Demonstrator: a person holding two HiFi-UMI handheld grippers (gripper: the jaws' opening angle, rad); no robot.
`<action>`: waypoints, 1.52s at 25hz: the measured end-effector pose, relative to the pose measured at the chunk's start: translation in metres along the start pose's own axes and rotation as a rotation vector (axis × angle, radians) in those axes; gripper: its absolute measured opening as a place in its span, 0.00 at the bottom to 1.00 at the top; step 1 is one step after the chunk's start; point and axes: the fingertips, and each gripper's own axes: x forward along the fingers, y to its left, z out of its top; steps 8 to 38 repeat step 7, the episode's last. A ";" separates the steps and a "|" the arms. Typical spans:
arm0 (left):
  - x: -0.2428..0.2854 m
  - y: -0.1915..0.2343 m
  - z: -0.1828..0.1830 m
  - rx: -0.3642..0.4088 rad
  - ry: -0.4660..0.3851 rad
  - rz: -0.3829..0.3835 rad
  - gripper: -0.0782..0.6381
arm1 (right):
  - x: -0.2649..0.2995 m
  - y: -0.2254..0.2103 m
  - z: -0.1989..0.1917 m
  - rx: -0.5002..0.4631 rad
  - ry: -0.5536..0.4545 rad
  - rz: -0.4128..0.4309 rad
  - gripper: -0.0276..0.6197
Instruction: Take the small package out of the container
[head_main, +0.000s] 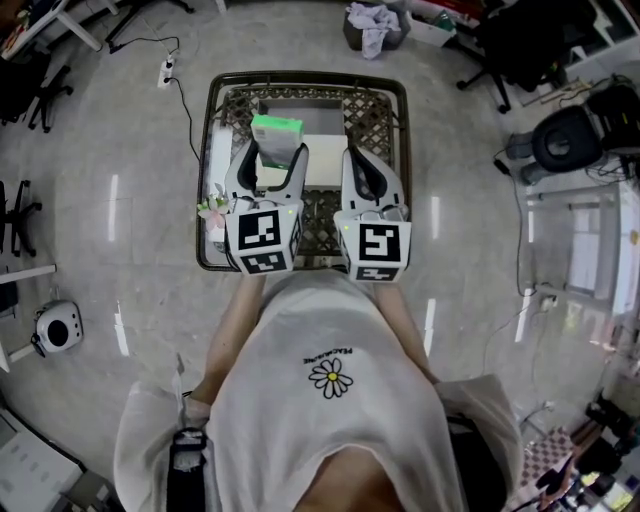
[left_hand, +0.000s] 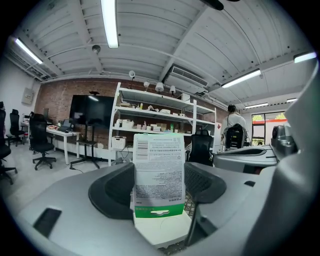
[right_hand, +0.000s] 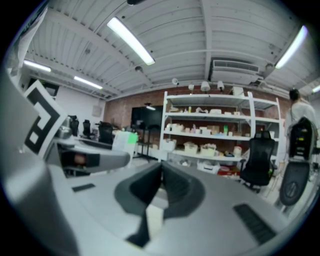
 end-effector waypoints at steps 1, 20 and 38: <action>0.001 0.000 -0.001 0.002 0.006 0.000 0.56 | 0.001 0.000 0.000 0.000 0.001 0.000 0.09; 0.001 0.002 -0.004 0.016 0.025 0.006 0.56 | 0.003 0.000 -0.002 0.008 0.007 0.001 0.09; 0.001 0.002 -0.004 0.016 0.025 0.006 0.56 | 0.003 0.000 -0.002 0.008 0.007 0.001 0.09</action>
